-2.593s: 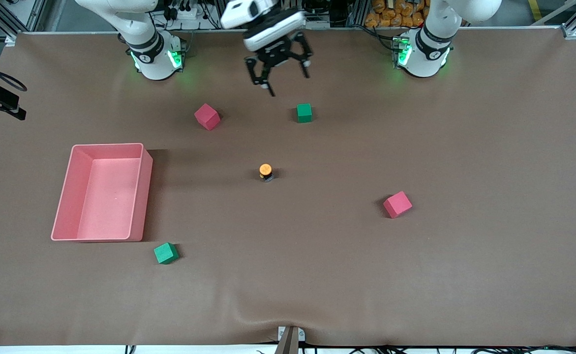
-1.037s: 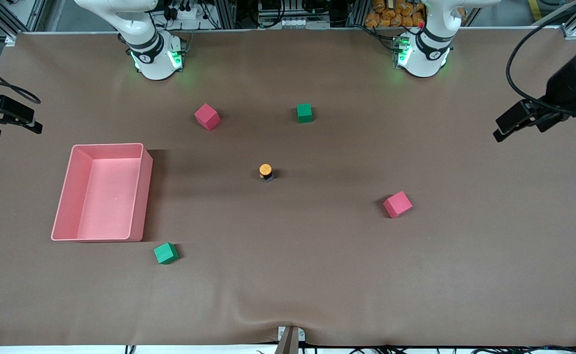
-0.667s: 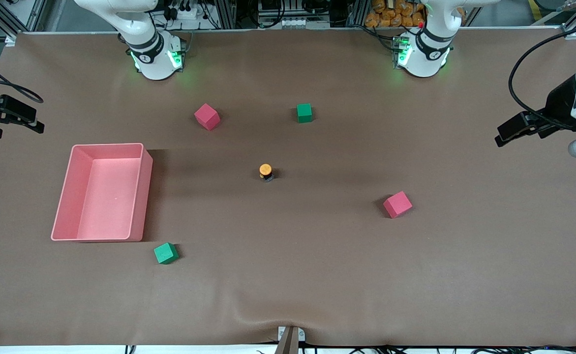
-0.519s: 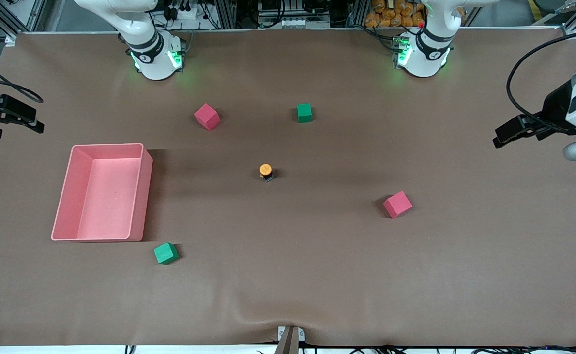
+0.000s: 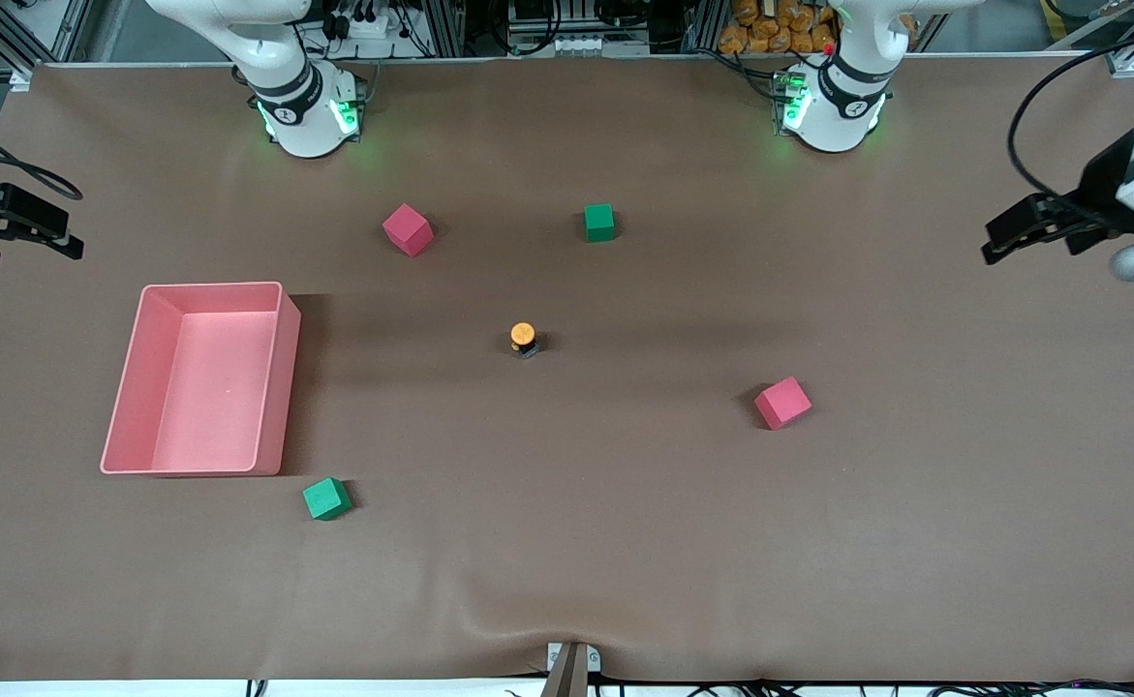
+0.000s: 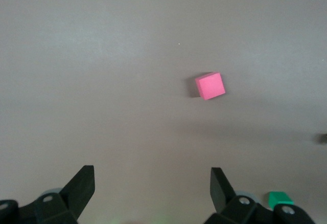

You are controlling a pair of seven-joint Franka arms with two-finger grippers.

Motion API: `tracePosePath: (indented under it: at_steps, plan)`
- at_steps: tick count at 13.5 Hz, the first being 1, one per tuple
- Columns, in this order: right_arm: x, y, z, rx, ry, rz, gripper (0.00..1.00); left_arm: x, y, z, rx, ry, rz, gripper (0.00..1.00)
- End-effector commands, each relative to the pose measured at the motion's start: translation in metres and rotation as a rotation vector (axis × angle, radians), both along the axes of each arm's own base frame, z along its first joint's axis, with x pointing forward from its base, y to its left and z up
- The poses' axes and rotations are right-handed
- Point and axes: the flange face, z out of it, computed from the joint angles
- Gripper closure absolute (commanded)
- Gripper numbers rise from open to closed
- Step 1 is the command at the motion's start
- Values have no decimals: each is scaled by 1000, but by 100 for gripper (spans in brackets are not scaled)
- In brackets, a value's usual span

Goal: Place and upright button with both arms

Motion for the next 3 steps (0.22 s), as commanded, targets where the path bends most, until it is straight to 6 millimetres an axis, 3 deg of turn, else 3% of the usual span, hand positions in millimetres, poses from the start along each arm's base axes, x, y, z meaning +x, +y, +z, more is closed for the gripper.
tracePosePath:
  at_steps: [1, 3]
  plan:
    - [-6, -4, 5, -23, 18, -10, 0, -10, 5, 2, -13, 14, -15, 0]
    - [-7, -6, 5, -22, 31, -14, 0, -10, 4, 3, -7, 17, -16, 0]
